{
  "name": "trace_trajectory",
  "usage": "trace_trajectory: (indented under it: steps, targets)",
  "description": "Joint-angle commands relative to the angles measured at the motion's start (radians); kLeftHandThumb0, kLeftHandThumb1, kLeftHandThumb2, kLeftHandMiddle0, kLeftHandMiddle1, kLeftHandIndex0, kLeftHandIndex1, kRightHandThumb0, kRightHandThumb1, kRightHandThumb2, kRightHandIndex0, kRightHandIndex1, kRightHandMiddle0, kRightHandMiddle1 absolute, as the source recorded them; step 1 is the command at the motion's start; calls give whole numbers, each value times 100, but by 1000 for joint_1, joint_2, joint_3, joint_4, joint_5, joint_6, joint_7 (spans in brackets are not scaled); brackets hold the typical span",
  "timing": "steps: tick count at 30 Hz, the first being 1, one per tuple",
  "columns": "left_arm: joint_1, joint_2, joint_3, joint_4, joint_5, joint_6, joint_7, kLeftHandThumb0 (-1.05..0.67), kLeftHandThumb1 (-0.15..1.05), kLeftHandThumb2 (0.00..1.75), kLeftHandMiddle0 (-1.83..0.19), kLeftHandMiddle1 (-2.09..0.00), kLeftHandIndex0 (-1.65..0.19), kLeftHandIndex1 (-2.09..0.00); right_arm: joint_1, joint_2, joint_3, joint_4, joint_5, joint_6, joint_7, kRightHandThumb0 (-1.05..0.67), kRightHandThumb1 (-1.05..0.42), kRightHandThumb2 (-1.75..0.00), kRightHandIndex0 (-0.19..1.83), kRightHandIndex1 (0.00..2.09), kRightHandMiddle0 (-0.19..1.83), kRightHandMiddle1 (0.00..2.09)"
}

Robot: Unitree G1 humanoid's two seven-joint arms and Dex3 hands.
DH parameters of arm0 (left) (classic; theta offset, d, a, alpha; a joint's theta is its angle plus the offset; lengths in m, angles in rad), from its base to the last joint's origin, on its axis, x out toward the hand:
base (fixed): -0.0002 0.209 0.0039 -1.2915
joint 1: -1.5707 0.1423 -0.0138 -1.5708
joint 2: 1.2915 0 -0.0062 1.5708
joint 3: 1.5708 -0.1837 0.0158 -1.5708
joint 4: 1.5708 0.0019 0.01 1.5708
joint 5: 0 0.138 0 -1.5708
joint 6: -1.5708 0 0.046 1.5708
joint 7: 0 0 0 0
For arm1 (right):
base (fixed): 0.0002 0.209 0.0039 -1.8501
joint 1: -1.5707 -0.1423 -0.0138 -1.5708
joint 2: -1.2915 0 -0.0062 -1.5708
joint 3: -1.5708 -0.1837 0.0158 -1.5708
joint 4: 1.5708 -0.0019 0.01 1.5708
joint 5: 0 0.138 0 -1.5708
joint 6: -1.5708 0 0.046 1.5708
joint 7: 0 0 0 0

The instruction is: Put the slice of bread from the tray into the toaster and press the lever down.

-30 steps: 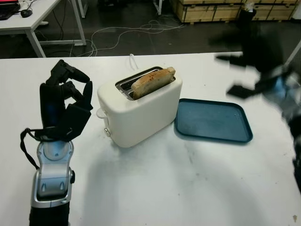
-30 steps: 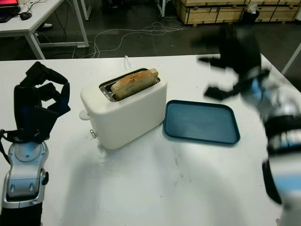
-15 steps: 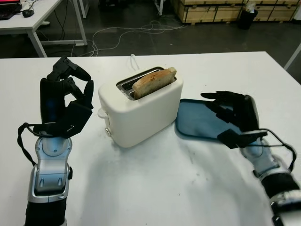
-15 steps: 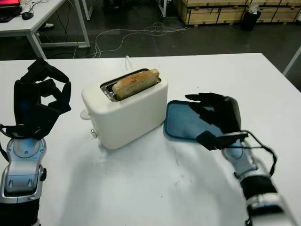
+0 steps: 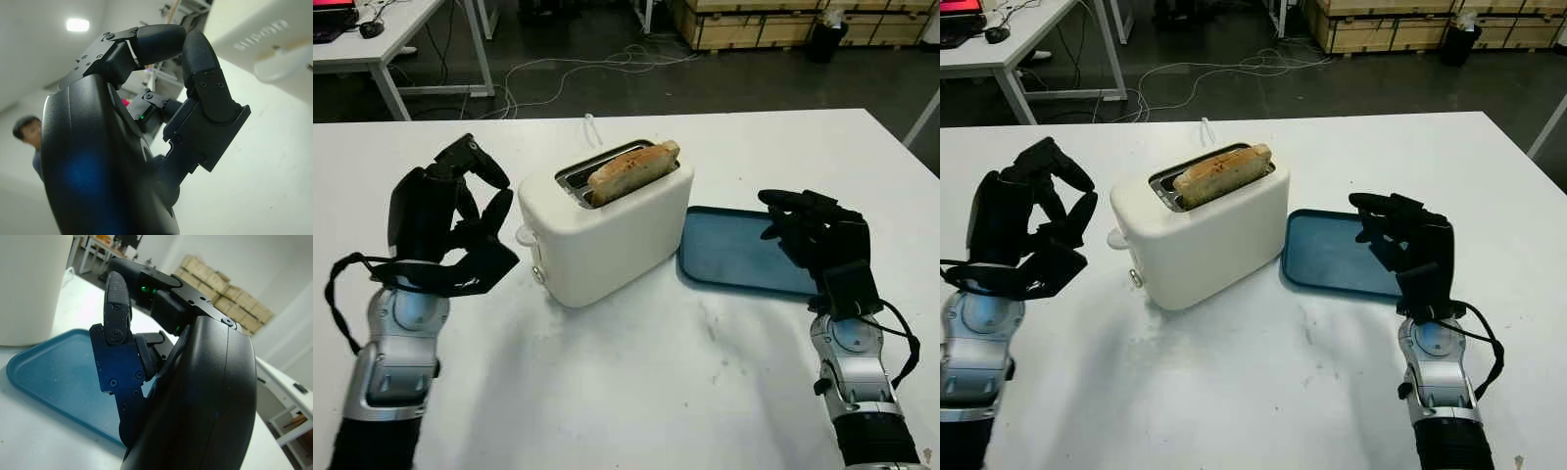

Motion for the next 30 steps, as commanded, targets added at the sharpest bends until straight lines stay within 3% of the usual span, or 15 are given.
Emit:
trace_trajectory:
  steps: [1,7,10,12,14,19,23,25,26,30]
  targets:
    - [10,26,8,-1,-14,-29,-27,-12,54,69,-97,-171,-84,-125,-7,-3,-9,-9,-15,20,14,-42,-92,-26,62,174,66,128]
    - [21,66,6,4,-2,-73,-64,-17,55,49,-102,-160,-91,-107,-24,-10,-20,4,-36,21,42,-41,-92,-13,60,172,63,137]
    - [23,113,-4,20,11,-109,-100,-17,61,33,-108,-137,-104,-75,-28,-11,-25,4,-47,14,53,-41,-92,-12,60,174,52,160]
    - [21,148,-7,37,0,-154,-132,-17,66,21,-118,-108,-115,-48,-29,-10,-28,0,-50,21,58,-41,-92,-12,60,174,49,165]
    - [17,165,-5,50,-23,-195,-154,-17,68,15,-124,-99,-121,-35,-30,-10,-29,-6,-51,33,62,-40,-92,-12,59,175,48,166]
    - [6,205,4,37,-54,-235,-222,-21,66,12,-122,-125,-127,-12,-28,-15,-27,-15,-67,57,70,-39,-92,-12,63,175,44,172]
    - [-5,236,8,20,-56,-240,-271,-21,58,25,-115,-150,-126,-5,-28,-10,-32,-18,-67,68,76,-38,-92,-12,65,175,42,174]
    - [-14,247,6,16,-47,-238,-286,-20,34,69,-114,-153,-127,-2,-27,-9,-33,-19,-66,69,80,-37,-92,-12,65,175,41,174]
    - [-18,252,4,14,-42,-235,-292,-21,27,82,-114,-153,-126,-1,-27,-8,-34,-20,-66,70,81,-37,-92,-12,65,175,41,175]
    - [-32,267,-5,17,-11,-225,-308,-20,10,110,-113,-154,-121,-1,-23,-5,-36,-25,-66,80,88,-37,-92,-13,66,175,41,175]
